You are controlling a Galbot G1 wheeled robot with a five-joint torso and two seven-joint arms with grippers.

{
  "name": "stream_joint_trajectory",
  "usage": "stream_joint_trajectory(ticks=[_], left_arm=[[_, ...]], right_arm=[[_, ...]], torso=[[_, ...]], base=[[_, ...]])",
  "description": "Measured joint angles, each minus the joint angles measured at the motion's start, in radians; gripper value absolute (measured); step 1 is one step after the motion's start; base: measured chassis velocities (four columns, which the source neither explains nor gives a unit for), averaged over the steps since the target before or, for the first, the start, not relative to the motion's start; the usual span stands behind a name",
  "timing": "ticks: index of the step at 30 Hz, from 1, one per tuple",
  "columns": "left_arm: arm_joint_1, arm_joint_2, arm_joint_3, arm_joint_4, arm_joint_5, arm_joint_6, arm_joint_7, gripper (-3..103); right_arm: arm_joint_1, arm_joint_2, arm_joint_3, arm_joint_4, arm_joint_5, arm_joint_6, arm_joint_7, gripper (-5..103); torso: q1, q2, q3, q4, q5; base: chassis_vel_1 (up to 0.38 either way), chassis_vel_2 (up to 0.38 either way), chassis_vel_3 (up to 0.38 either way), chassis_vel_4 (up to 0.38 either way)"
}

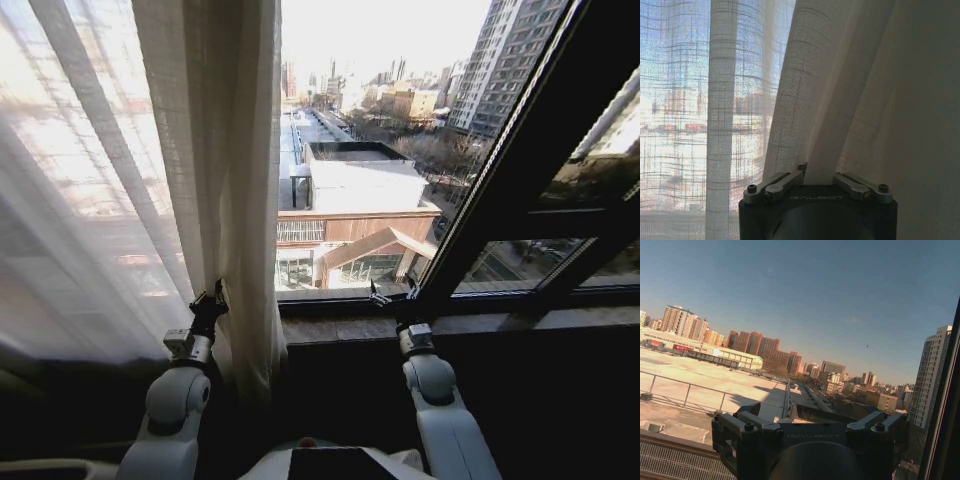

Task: Open the curtains by pulling them apart, changing their state from closed to fully open.

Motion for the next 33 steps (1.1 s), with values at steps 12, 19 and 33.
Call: stream_joint_trajectory(ticks=[12, 19, 33], left_arm=[[-0.052, -0.035, -0.185, 0.037, -0.043, -0.064, -0.33, 0], [-0.06, -0.025, -0.343, 0.078, -0.12, -0.071, -0.457, 0], [-0.066, 0.013, -0.449, 0.123, -0.142, -0.08, -0.441, 1]], right_arm=[[0.007, -0.001, -0.012, -0.01, -0.002, 0.001, -0.002, 100], [0.013, 0.002, -0.026, -0.019, -0.005, 0.002, -0.003, 100], [0.028, 0.014, -0.051, -0.043, -0.033, 0.002, -0.003, 100]], torso=[[0.0, 0.0, 0.0, 0.0, -0.0001], [0.0, 0.0, 0.0, 0.0001, -0.0003], [0.0, 0.0, 0.0, 0.0, -0.0003]], base=[[0.0, 0.0, 0.0, 0.0], [0.0, 0.0, 0.0, 0.0], [0.0, 0.0, 0.0, 0.0]])
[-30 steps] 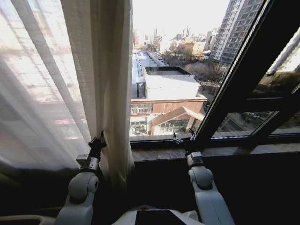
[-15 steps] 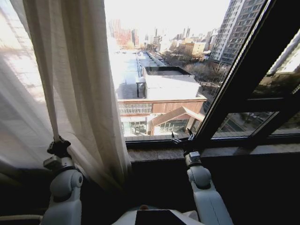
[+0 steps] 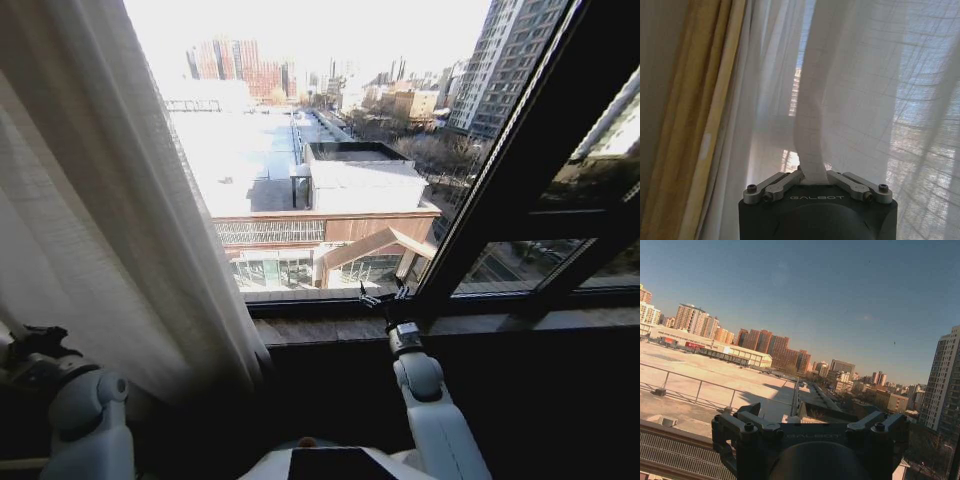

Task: Open the curtains by pulling them apart, changing their state from closed to fully open.

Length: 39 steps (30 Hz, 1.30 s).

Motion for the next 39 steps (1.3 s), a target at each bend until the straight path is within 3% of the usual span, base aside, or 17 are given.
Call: stream_joint_trajectory(ticks=[2, 3, 4, 5, 6, 9, 11, 13, 18, 22, 25, 27, 30, 33, 34, 37, 39], left_arm=[[0.025, -0.021, 0.027, -0.041, 0.024, -0.004, 0.161, 7], [0.032, -0.027, 0.043, -0.056, 0.034, -0.004, 0.216, 12], [0.032, -0.027, 0.043, -0.056, 0.034, -0.004, 0.216, 12], [0.042, -0.035, 0.075, -0.08, 0.047, 0.001, 0.305, 17], [0.046, -0.038, 0.084, -0.089, 0.052, 0.004, 0.34, 17], [0.085, -0.048, 0.114, -0.124, 0.092, 0.023, 0.568, 33], [0.089, -0.047, 0.115, -0.126, 0.099, 0.022, 0.599, 33], [0.103, -0.039, 0.118, -0.132, 0.108, 0.026, 0.688, 49], [0.115, -0.026, 0.113, -0.137, 0.104, 0.048, 0.802, 60], [0.103, -0.004, 0.113, -0.123, 0.101, 0.075, 0.916, 82], [0.086, 0.009, 0.116, -0.102, 0.096, 0.088, 0.958, 88], [0.061, 0.024, 0.128, -0.077, 0.094, 0.108, 0.969, 97], [0.031, 0.038, 0.154, -0.051, 0.094, 0.12, 0.939, 100], [-0.008, 0.046, 0.214, -0.035, 0.103, 0.127, 0.769, 100], [-0.008, 0.046, 0.214, -0.035, 0.103, 0.127, 0.769, 100], [-0.039, 0.031, 0.299, -0.031, 0.11, 0.139, 0.514, 100], [-0.047, 0.026, 0.321, -0.028, 0.112, 0.139, 0.462, 100]], right_arm=[[0.001, 0.003, 0.0, -0.001, -0.001, 0.0, 0.0, 100], [0.001, 0.003, 0.001, -0.001, -0.001, 0.0, 0.0, 100], [0.001, 0.003, 0.001, -0.001, -0.001, 0.0, 0.0, 100], [-0.003, 0.004, 0.007, 0.001, -0.001, 0.0, 0.001, 100], [-0.004, 0.005, 0.01, 0.001, -0.001, 0.0, 0.001, 100], [-0.009, 0.0, 0.023, 0.003, 0.0, 0.0, 0.003, 100], [-0.009, -0.001, 0.026, 0.002, 0.001, 0.0, 0.003, 100], [-0.012, -0.003, 0.034, -0.005, 0.002, 0.002, 0.003, 100], [-0.013, -0.001, 0.034, -0.018, 0.003, 0.007, 0.003, 100], [-0.008, 0.003, 0.025, -0.031, -0.002, 0.008, 0.004, 100], [-0.005, 0.004, 0.02, -0.035, -0.005, 0.008, 0.004, 100], [-0.003, 0.003, 0.017, -0.039, -0.009, 0.008, 0.004, 100], [-0.002, 0.001, 0.015, -0.043, -0.012, 0.008, 0.004, 100], [-0.001, 0.001, 0.012, -0.049, -0.016, 0.008, 0.003, 100], [-0.001, 0.001, 0.012, -0.049, -0.016, 0.008, 0.003, 100], [-0.001, 0.006, 0.008, -0.055, -0.024, 0.01, 0.004, 100], [-0.001, 0.008, 0.005, -0.055, -0.025, 0.011, 0.004, 100]], torso=[[0.0, 0.0, 0.0, 0.0002, 0.0001], [0.0, 0.0, 0.0, 0.0002, 0.0002], [0.0, 0.0, 0.0, 0.0002, 0.0002], [0.0, 0.0, 0.0, 0.0, 0.0003], [0.0, 0.0, 0.0, -0.0005, 0.0002], [0.0, 0.0, 0.0, 0.0001, 0.0003], [0.0, 0.0, 0.0, 0.0001, 0.0003], [0.0, 0.0, 0.0, 0.0, 0.0002], [0.0, 0.0, 0.0, 0.0001, 0.0003], [0.0, 0.0, 0.0, 0.0, 0.0002], [0.0, 0.0, 0.0, 0.0001, 0.0002], [0.0, 0.0, 0.0, 0.0001, 0.0], [0.0, 0.0, 0.0, 0.0, 0.0], [0.0, 0.0, 0.0, 0.0, 0.0001], [0.0, 0.0, 0.0, 0.0, 0.0001], [0.0, 0.0, 0.0, 0.0, 0.0002], [0.0, 0.0, 0.0, 0.0, 0.0001]], base=[[0.0, 0.0, 0.0, 0.0], [0.0, 0.0, 0.0, 0.0], [0.0, 0.0, 0.0, 0.0], [0.0, 0.0, 0.0, 0.0], [0.0, 0.0, 0.0, 0.0], [0.0, 0.0, 0.0, 0.0], [0.0, 0.0, 0.0, 0.0], [0.0, 0.0, 0.0, 0.0], [0.0, 0.0, 0.0, 0.0], [0.0, 0.0, 0.0, 0.0], [0.0, 0.0, 0.0, 0.0], [0.0, 0.0, 0.0, 0.0], [0.0, 0.0, 0.0, 0.0], [0.0, 0.0, 0.0, 0.0], [0.0, 0.0, 0.0, 0.0], [0.0, 0.0, 0.0, 0.0], [0.0, 0.0, 0.0, 0.0]])
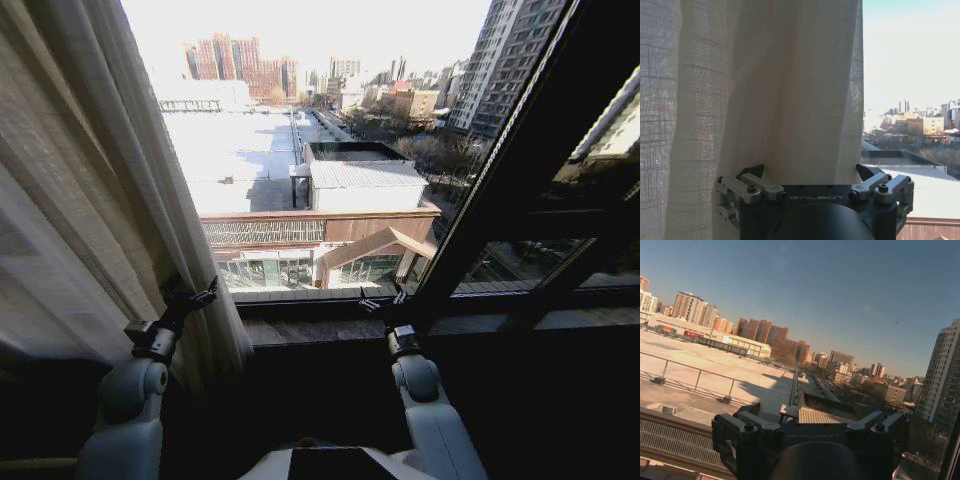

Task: Open the curtains by pulling them apart, changing their state from closed to fully open.

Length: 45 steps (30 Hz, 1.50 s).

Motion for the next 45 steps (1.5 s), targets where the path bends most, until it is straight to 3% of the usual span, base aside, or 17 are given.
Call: stream_joint_trajectory(ticks=[1, 2, 9, 11, 12, 15, 17, 19, 20, 22, 32, 34, 37, 43, 45], left_arm=[[-0.008, -0.006, 0.027, 0.003, 0.007, 0.0, -0.057, 100], [-0.008, -0.006, 0.027, 0.003, 0.007, 0.0, -0.057, 100], [-0.032, -0.028, 0.138, 0.021, 0.053, -0.016, -0.251, 102], [-0.048, -0.037, 0.166, 0.037, 0.06, -0.02, -0.339, 98], [-0.048, -0.037, 0.166, 0.037, 0.06, -0.02, -0.339, 98], [-0.068, -0.046, 0.185, 0.058, 0.066, -0.021, -0.413, 83], [-0.076, -0.047, 0.184, 0.069, 0.066, -0.024, -0.422, 72], [-0.077, -0.046, 0.181, 0.072, 0.066, -0.026, -0.422, 72], [-0.078, -0.045, 0.176, 0.075, 0.066, -0.028, -0.418, 61], [-0.078, -0.044, 0.172, 0.075, 0.066, -0.03, -0.415, 61], [-0.072, -0.038, 0.144, 0.067, 0.062, -0.036, -0.401, 18], [-0.072, -0.038, 0.143, 0.066, 0.062, -0.036, -0.401, 18], [-0.071, -0.036, 0.136, 0.059, 0.056, -0.036, -0.403, 3], [-0.083, -0.034, 0.115, 0.047, 0.027, -0.031, -0.421, 2], [-0.105, -0.032, 0.085, 0.045, -0.002, -0.029, -0.463, 2]], right_arm=[[0.0, 0.003, -0.005, -0.001, -0.003, 0.001, 0.0, 100], [0.0, 0.003, -0.005, -0.001, -0.003, 0.001, 0.0, 100], [0.004, 0.015, -0.017, -0.006, -0.013, 0.004, 0.002, 100], [0.002, 0.017, -0.018, -0.008, -0.016, 0.007, 0.002, 100], [0.002, 0.017, -0.018, -0.008, -0.016, 0.007, 0.002, 100], [0.002, 0.018, -0.019, -0.01, -0.018, 0.01, 0.003, 100], [0.002, 0.018, -0.019, -0.011, -0.018, 0.011, 0.003, 100], [0.002, 0.018, -0.019, -0.011, -0.018, 0.011, 0.003, 100], [0.002, 0.018, -0.019, -0.012, -0.019, 0.011, 0.003, 100], [0.003, 0.019, -0.019, -0.013, -0.019, 0.012, 0.003, 100], [-0.001, 0.019, -0.018, -0.02, -0.02, 0.022, 0.004, 100], [-0.002, 0.019, -0.017, -0.021, -0.02, 0.022, 0.004, 100], [-0.002, 0.019, -0.017, -0.023, -0.02, 0.024, 0.005, 100], [-0.002, 0.02, -0.017, -0.024, -0.02, 0.024, 0.005, 100], [-0.003, 0.019, -0.017, -0.024, -0.021, 0.025, 0.005, 100]], torso=[[0.0, 0.0, 0.0, 0.0, 0.0001], [0.0, 0.0, 0.0, 0.0, 0.0001], [0.0, 0.0, 0.0, 0.0001, 0.0001], [0.0, 0.0, 0.0, 0.0, 0.0001], [0.0, 0.0, 0.0, 0.0, 0.0001], [0.0, 0.0, 0.0, 0.0, 0.0001], [0.0, 0.0, 0.0, 0.0, 0.0001], [0.0, 0.0, 0.0, 0.0, 0.0001], [0.0, 0.0, 0.0, 0.0, 0.0001], [0.0, 0.0, 0.0, 0.0001, 0.0001], [0.0, 0.0, 0.0, 0.0, 0.0], [0.0, 0.0, 0.0, 0.0, 0.0], [0.0, 0.0, 0.0, 0.0001, 0.0], [0.0, 0.0, 0.0, 0.0001, -0.0001], [0.0, 0.0, 0.0, 0.0, 0.0]], base=[[0.0, 0.0, 0.0, 0.0], [0.0, 0.0, 0.0, 0.0], [0.0, 0.0, 0.0, 0.0], [0.0, 0.0, 0.0, 0.0], [0.0, 0.0, 0.0, 0.0], [0.0, 0.0, 0.0, 0.0], [0.0, 0.0, 0.0, 0.0], [0.0, 0.0, 0.0, 0.0], [0.0, 0.0, 0.0, 0.0], [0.0, 0.0, 0.0, 0.0], [0.0, 0.0, 0.0, 0.0], [0.0, 0.0, 0.0, 0.0], [0.0, 0.0, 0.0, 0.0], [0.0, 0.0, 0.0, 0.0], [0.0, 0.0, 0.0, 0.0]])
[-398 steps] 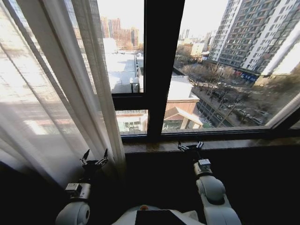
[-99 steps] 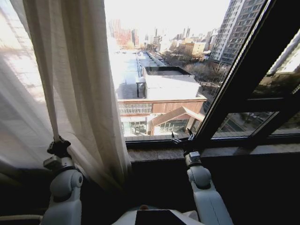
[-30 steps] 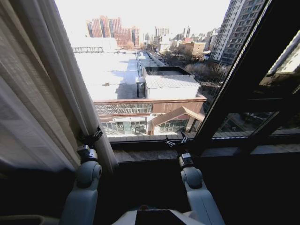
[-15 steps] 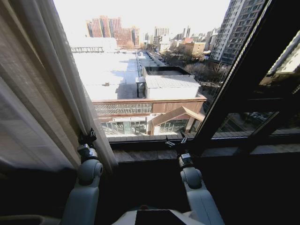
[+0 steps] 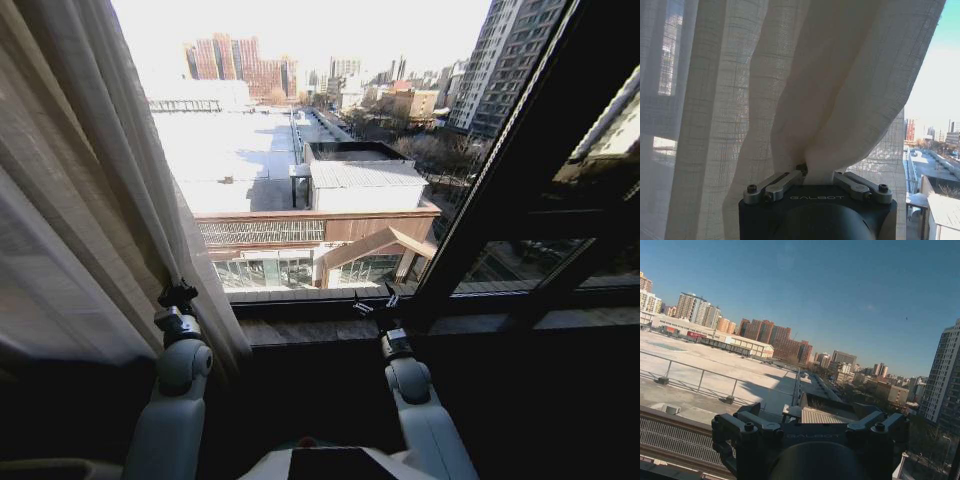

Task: Open the curtains by pulling them apart, changing their state from closed to fully open.

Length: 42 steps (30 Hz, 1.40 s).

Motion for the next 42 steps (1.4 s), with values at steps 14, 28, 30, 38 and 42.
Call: stream_joint_trajectory(ticks=[14, 28, 30, 38, 42], left_arm=[[-0.094, 0.062, -0.231, 0.067, -0.184, 0.005, -0.264, 2], [-0.144, 0.183, -0.434, 0.282, -0.25, -0.02, -0.272, 2], [-0.147, 0.184, -0.438, 0.291, -0.25, -0.022, -0.273, 2], [-0.156, 0.195, -0.452, 0.338, -0.238, -0.036, -0.289, 2], [-0.121, 0.179, -0.436, 0.275, -0.225, -0.016, -0.189, -1]], right_arm=[[-0.001, -0.005, 0.002, -0.001, -0.001, 0.003, 0.0, 100], [0.005, -0.001, -0.006, -0.014, -0.001, 0.004, 0.0, 100], [0.005, -0.001, -0.007, -0.014, -0.001, 0.004, -0.001, 100], [0.004, -0.002, -0.007, -0.014, -0.002, 0.004, -0.001, 100], [0.005, 0.0, -0.009, -0.016, -0.002, 0.004, -0.001, 100]], torso=[[0.0, 0.0, 0.0, 0.0, -0.0002], [0.0, 0.0, 0.0, 0.0, 0.0001], [0.0, 0.0, 0.0, 0.0, 0.0002], [0.0, 0.0, 0.0, 0.0001, -0.0002], [0.0, 0.0, 0.0, 0.0002, -0.0006]], base=[[0.0, 0.0, 0.0, 0.0], [0.0, 0.0, 0.0, 0.0], [0.0, 0.0, 0.0, 0.0], [0.0, 0.0, 0.0, 0.0], [0.0, 0.0, 0.0, 0.0]])
